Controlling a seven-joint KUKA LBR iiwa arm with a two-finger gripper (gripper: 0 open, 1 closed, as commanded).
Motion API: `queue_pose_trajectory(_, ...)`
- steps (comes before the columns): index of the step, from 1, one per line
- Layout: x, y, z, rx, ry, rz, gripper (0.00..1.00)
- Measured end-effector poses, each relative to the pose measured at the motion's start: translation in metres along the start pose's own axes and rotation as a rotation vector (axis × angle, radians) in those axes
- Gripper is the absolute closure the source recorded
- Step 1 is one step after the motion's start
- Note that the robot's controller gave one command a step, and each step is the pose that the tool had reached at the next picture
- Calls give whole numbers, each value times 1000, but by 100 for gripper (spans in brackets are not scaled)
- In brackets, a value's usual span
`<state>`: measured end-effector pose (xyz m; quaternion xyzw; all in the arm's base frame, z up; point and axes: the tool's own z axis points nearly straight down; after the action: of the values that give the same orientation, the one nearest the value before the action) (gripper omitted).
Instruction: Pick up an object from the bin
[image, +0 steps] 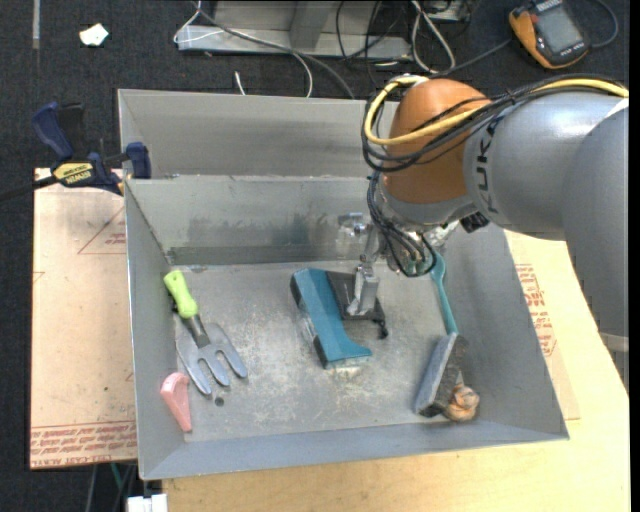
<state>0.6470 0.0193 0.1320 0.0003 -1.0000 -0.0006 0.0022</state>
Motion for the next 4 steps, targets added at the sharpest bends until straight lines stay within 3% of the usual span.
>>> queue_pose_trajectory(1, -1, 0, -5, 0, -6, 0, 0)
queue_pose_trajectory(2, 11, -37, 54, -2, -5, 168, 0)
queue_pose_trajectory(3, 4, -47, 23, -3, -10, 212, 0)
queue_pose_trajectory(4, -6, -77, 34, -1, 0, 276, 0)
